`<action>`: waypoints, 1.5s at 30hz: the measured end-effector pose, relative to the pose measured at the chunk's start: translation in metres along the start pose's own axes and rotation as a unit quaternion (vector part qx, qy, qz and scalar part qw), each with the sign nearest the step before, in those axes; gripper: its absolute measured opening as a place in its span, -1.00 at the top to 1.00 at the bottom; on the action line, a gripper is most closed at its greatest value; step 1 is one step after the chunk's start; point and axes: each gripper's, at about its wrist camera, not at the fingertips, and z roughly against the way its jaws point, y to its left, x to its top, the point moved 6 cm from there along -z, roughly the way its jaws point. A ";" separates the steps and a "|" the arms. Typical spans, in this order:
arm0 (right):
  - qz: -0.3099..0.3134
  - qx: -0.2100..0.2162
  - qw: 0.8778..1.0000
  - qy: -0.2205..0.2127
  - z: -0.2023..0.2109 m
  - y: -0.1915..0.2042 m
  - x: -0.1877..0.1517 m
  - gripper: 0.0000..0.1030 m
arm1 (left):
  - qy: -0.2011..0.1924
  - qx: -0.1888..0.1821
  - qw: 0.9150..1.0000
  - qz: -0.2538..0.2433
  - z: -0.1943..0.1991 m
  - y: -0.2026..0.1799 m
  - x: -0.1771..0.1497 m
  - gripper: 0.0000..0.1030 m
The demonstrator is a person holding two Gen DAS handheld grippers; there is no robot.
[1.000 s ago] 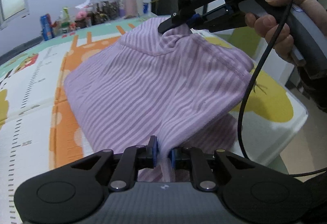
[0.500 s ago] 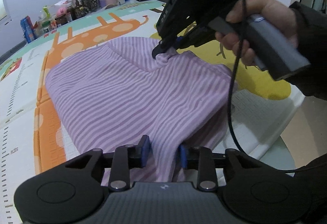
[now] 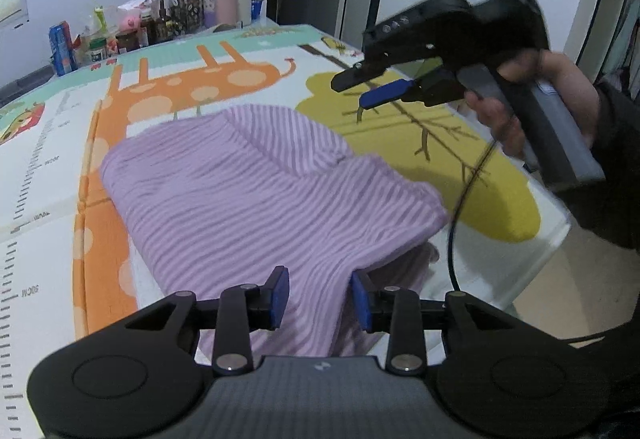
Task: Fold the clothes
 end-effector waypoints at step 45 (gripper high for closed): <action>0.017 -0.087 0.995 0.056 0.003 0.092 -0.180 0.66 | 0.111 -0.136 0.978 0.116 -0.091 0.109 0.049 0.53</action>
